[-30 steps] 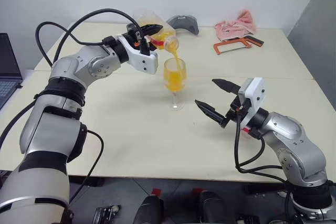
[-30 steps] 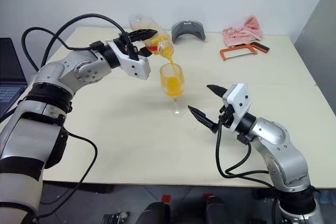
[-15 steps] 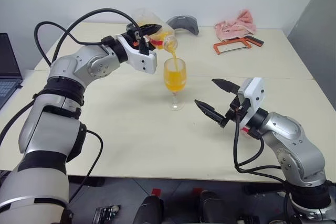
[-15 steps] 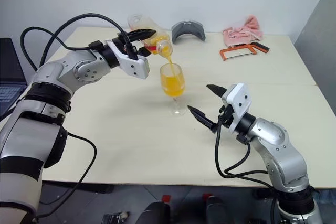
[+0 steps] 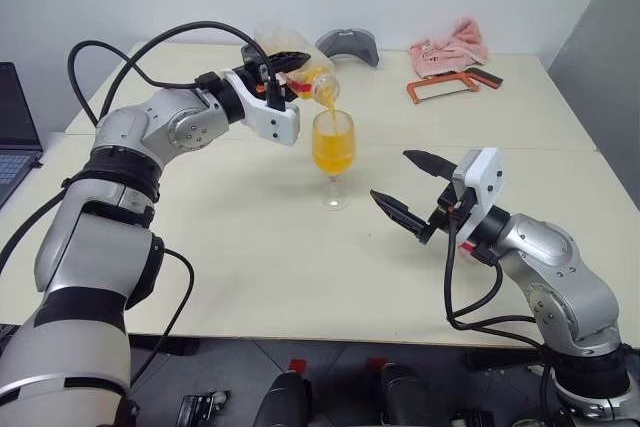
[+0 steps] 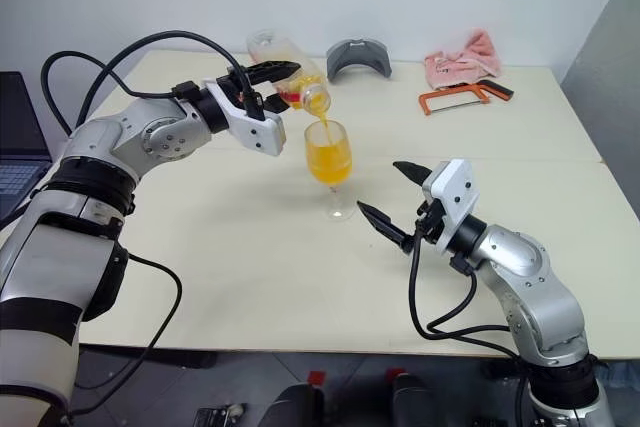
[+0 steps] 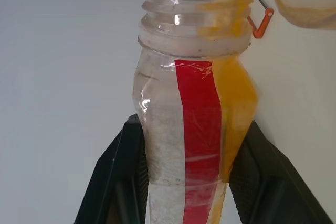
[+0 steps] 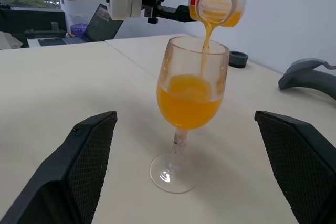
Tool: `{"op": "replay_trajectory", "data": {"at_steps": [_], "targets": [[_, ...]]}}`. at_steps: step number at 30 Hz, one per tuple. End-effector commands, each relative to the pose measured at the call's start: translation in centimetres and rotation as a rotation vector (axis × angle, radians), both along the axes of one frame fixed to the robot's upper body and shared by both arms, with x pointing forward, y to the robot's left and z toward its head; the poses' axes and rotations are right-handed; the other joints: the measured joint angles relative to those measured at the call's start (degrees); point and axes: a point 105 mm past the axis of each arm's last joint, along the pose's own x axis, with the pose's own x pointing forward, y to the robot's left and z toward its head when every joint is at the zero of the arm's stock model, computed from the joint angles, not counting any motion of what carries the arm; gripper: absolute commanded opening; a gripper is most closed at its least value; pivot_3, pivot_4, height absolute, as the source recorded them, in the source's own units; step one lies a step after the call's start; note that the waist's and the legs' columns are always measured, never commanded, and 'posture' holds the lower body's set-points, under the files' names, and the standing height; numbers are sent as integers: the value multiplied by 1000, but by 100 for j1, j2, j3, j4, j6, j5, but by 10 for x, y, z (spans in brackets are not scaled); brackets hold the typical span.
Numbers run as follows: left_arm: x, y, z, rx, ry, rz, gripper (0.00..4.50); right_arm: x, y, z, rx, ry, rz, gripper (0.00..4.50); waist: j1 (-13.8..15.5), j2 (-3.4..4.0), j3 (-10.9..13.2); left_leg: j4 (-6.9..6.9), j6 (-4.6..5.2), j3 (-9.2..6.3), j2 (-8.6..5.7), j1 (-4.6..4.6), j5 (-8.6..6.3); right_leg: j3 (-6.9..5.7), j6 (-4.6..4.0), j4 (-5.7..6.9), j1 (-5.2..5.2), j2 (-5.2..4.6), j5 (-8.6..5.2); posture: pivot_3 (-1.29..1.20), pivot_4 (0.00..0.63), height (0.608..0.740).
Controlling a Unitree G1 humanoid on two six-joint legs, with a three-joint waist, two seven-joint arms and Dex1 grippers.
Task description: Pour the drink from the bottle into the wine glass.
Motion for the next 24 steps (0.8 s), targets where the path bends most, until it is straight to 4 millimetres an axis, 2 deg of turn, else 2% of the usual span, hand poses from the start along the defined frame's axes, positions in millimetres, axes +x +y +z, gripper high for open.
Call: {"op": "replay_trajectory", "data": {"at_steps": [1, 4, 17, 24], "targets": [[-3, 2, 24, -20, -70, -3, 1662, -6, 3, 9, 10, -43, 14, 4500, -2, -1, -1, 2, 0, 1, 0, -8, 0, 2, 0, 5, -10, 0, 0, 0, 150, 740], [-3, 2, 24, -21, -70, -2, 1662, -6, 3, 9, 10, -43, 15, 4500, -6, -1, -1, 12, -2, 4, 0, -27, 1, 6, 0, 30, -38, -3, 0, 0, 150, 740], [-4, -2, 21, -118, -1, -22, 1662, -6, 5, 9, 6, -48, 19, 4500, -8, -1, -1, 18, -1, 28, -1, -26, 1, 8, 0, 37, -38, -3, 0, 0, 150, 740], [-2, -2, 18, -332, 151, -44, 1662, -3, 9, 11, -16, -94, 13, 4500, -16, 0, -1, 28, -1, 38, 3, -25, 1, 13, 0, 51, -41, -3, 0, 0, 150, 740]]}}
